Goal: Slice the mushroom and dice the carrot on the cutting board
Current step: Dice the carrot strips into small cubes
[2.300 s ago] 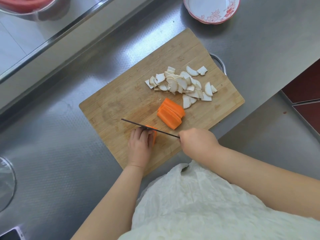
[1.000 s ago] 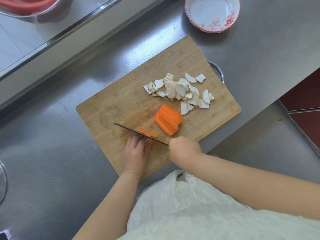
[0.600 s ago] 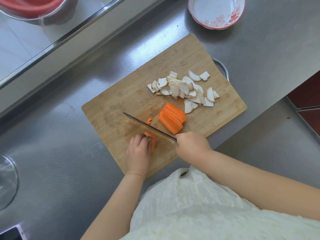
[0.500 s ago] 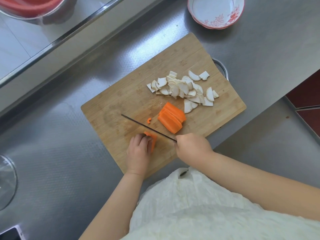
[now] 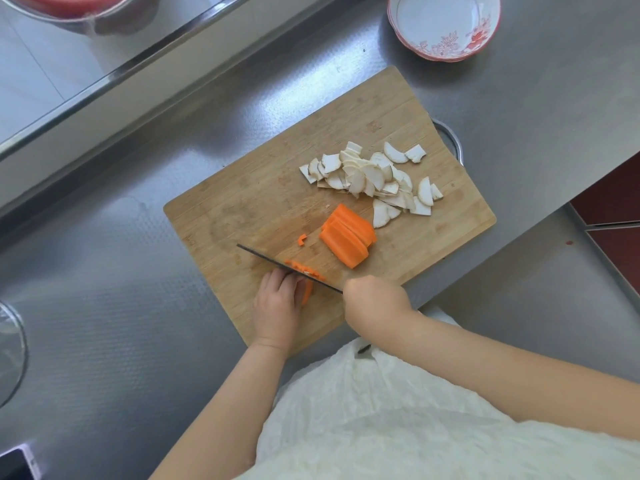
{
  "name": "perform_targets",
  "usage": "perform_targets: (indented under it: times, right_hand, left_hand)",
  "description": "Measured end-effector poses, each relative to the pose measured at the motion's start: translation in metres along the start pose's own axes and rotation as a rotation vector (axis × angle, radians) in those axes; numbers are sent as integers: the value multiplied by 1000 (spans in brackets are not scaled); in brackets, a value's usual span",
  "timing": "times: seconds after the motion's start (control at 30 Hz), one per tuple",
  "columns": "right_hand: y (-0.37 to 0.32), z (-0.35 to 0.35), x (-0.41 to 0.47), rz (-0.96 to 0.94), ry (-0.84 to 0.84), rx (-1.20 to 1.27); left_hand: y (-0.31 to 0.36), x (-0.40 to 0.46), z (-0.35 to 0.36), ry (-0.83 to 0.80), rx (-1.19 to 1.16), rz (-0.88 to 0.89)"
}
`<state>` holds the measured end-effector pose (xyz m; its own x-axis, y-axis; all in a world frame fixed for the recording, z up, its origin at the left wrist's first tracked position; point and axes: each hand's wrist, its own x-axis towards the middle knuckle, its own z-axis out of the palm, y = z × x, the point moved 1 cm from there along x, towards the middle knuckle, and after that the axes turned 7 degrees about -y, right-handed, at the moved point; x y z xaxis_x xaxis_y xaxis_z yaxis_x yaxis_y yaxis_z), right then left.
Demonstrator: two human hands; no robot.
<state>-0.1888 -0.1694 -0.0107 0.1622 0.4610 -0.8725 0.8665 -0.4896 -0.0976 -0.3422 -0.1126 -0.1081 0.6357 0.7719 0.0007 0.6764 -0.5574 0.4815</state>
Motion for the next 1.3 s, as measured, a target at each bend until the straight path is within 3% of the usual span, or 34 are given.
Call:
perform_targets:
  times: [0.33,0.57,1.3]
  right_hand:
    - [19,-7,20,-43,32,351]
    - [23,-5,2,-106,157,167]
    - [-2,-8,-2,-51,-17,3]
  left_hand:
    - [9,2,-11,-10,-52,10]
    - [6,-1,-9,-93,5,-30]
    - [-4,-4,-1,11,1,58]
